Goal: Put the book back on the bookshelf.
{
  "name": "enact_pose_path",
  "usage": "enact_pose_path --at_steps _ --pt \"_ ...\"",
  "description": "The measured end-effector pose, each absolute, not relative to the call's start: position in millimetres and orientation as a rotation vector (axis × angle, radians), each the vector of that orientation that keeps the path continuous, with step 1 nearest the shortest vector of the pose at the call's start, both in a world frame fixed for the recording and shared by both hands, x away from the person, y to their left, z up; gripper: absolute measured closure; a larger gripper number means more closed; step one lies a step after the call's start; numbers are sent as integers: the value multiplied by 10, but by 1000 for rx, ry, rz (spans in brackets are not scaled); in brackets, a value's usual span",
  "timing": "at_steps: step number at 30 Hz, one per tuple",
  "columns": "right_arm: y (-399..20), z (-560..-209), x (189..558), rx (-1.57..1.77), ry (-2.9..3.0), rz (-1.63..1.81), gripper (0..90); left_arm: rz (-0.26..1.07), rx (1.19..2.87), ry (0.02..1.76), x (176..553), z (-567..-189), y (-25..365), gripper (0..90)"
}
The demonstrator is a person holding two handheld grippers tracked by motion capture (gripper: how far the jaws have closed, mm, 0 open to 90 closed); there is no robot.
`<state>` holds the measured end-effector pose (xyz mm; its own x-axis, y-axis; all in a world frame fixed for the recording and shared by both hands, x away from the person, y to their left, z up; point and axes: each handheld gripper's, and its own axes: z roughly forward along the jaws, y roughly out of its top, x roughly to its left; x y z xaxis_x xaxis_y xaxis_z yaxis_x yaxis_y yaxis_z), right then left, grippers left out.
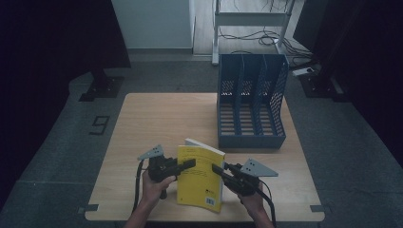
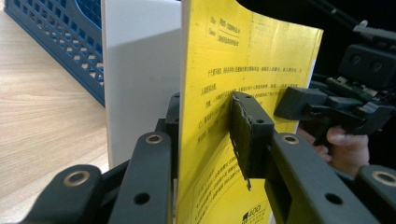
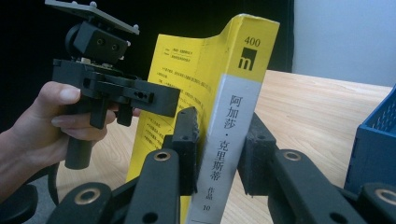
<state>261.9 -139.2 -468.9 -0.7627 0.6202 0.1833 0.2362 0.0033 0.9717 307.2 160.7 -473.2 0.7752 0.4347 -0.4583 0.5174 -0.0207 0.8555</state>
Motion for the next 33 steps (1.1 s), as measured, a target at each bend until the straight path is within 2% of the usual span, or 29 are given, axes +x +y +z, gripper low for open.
enact_pose_path --at_steps 7,10,16,23,28,33 --pt "-1390 -4657 2592 803 2014 1811 689 -70 1676 732 3023 -4677 1602 763" --pt "-1394 -4624 2579 788 2014 1839 661 -69 1688 694 2997 -4666 1565 769" --pt "-1369 -4589 2556 768 2029 1808 658 -62 1701 651 2940 -4622 1503 783" --pt "-1324 -4601 2563 795 2029 1782 686 -70 1700 652 2943 -4624 1505 786" --pt "-1324 -4583 2554 804 2036 1775 699 -62 1699 654 2940 -4628 1506 764" --pt "-1308 -4571 2528 831 1993 1775 717 -13 1699 671 2940 -4636 1495 691"
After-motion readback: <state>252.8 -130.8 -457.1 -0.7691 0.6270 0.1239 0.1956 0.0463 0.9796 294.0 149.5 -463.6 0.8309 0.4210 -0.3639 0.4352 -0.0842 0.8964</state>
